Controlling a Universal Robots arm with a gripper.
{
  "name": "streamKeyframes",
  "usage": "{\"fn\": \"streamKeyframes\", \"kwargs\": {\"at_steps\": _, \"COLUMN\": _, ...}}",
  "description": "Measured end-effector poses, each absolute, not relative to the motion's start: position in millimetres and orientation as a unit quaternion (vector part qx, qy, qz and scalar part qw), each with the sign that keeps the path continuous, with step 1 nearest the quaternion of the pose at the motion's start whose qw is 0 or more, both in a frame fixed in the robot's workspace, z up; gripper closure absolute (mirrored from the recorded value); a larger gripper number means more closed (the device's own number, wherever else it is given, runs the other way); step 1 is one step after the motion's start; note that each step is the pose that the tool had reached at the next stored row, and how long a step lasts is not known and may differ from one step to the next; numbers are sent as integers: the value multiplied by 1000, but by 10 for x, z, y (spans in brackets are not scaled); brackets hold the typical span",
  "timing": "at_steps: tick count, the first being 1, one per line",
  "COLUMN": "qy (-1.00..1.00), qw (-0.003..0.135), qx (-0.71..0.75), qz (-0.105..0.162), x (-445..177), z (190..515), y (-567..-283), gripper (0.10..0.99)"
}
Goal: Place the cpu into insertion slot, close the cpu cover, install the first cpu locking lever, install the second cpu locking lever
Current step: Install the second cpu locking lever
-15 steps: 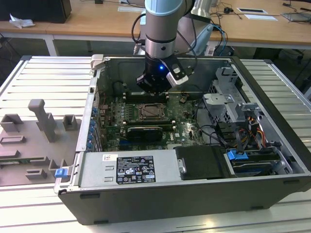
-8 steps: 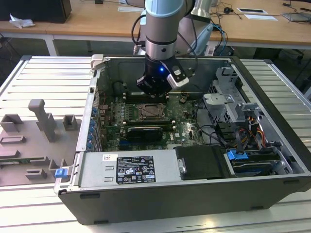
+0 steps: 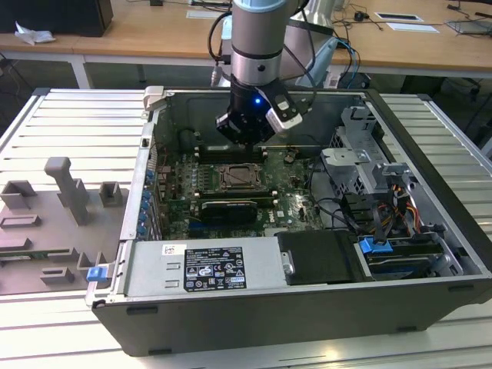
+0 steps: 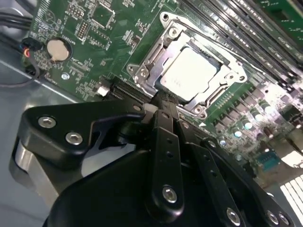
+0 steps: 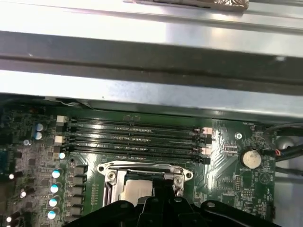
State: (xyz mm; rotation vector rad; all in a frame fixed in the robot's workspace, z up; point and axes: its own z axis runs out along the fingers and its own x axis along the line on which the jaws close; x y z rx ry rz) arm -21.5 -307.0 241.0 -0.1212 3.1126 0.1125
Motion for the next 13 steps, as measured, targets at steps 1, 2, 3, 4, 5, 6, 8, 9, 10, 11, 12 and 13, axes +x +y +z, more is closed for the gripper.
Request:
{"fn": "streamKeyframes", "kwargs": {"at_steps": 1, "qy": 999, "qw": 12, "qx": -39, "qz": 36, "x": -216, "z": 2410, "y": -3085, "gripper": 980}}
{"fn": "streamKeyframes", "kwargs": {"at_steps": 2, "qy": 999, "qw": 12, "qx": -39, "qz": 36, "x": -216, "z": 2411, "y": -3112, "gripper": 980}}
{"fn": "streamKeyframes", "kwargs": {"at_steps": 3, "qy": 999, "qw": 12, "qx": -39, "qz": 36, "x": -216, "z": 2411, "y": -3141, "gripper": 980}}
{"fn": "streamKeyframes", "kwargs": {"at_steps": 4, "qy": 999, "qw": 12, "qx": -39, "qz": 36, "x": -216, "z": 2410, "y": -3177, "gripper": 980}}
{"fn": "streamKeyframes", "kwargs": {"at_steps": 5, "qy": 999, "qw": 12, "qx": -39, "qz": 36, "x": -216, "z": 2409, "y": -3210, "gripper": 980}}
{"fn": "streamKeyframes", "kwargs": {"at_steps": 6, "qy": 999, "qw": 12, "qx": -39, "qz": 36, "x": -216, "z": 2407, "y": -3262, "gripper": 980}}
{"fn": "streamKeyframes", "kwargs": {"at_steps": 8, "qy": 999, "qw": 12, "qx": -39, "qz": 36, "x": -216, "z": 2400, "y": -3351, "gripper": 980}}
{"fn": "streamKeyframes", "kwargs": {"at_steps": 9, "qy": 999, "qw": 11, "qx": -39, "qz": 36, "x": -216, "z": 2395, "y": -3384, "gripper": 980}}
{"fn": "streamKeyframes", "kwargs": {"at_steps": 10, "qy": 999, "qw": 9, "qx": -39, "qz": 36, "x": -215, "z": 2389, "y": -3410, "gripper": 980}}
{"fn": "streamKeyframes", "kwargs": {"at_steps": 11, "qy": 999, "qw": 8, "qx": -39, "qz": 36, "x": -216, "z": 2384, "y": -3441, "gripper": 980}}
{"fn": "streamKeyframes", "kwargs": {"at_steps": 12, "qy": 999, "qw": 7, "qx": -39, "qz": 37, "x": -216, "z": 2377, "y": -3484, "gripper": 980}}
{"fn": "streamKeyframes", "kwargs": {"at_steps": 13, "qy": 999, "qw": 5, "qx": -38, "qz": 37, "x": -216, "z": 2368, "y": -3536, "gripper": 980}}
